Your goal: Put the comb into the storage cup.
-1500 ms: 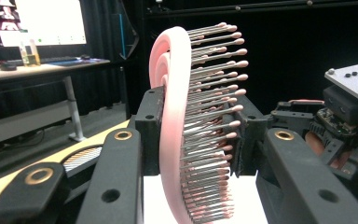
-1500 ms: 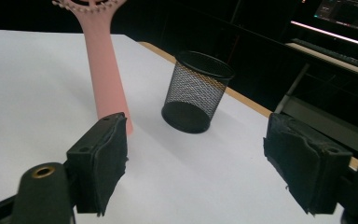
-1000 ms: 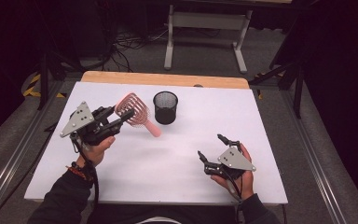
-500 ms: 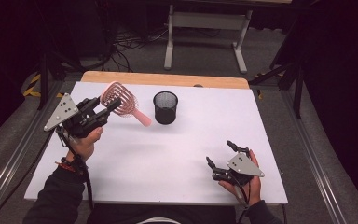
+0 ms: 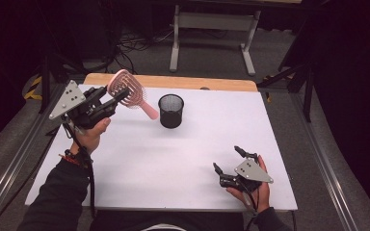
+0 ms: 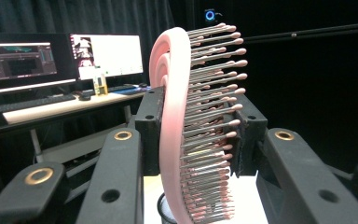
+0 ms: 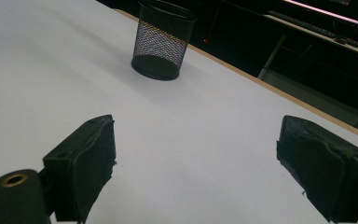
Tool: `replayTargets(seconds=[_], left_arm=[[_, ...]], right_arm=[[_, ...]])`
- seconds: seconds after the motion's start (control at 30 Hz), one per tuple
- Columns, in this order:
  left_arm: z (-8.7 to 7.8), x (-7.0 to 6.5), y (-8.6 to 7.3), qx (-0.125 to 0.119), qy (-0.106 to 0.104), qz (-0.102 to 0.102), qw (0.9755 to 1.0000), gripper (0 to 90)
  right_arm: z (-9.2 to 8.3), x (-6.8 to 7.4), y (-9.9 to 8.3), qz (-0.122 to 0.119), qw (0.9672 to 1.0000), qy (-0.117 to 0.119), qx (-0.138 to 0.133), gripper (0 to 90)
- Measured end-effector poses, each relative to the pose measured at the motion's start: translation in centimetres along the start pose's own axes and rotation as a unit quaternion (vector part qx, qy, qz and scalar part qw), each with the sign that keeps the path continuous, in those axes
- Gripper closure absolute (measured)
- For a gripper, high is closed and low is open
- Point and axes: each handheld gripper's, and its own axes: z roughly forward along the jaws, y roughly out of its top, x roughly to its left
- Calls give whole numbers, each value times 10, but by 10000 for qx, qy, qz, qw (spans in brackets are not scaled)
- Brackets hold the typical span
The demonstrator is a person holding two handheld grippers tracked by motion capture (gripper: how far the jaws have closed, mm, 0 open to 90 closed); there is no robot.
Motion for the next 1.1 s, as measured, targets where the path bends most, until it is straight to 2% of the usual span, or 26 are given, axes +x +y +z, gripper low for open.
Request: replayTargets(seconds=[0.37, 0.9, 1.1], left_arm=[[21, -6, 16, 20, -44, 134, 9999, 633], [54, -13, 22, 158, -33, 252, 9996, 633], [69, -18, 23, 244, -25, 309, 9992, 633]], right_arm=[[0, 0, 0, 3, 10000, 8, -21, 113], [0, 0, 0, 40, 10000, -56, -46, 113], [-1, -2, 0, 122, 9999, -67, -90, 113]])
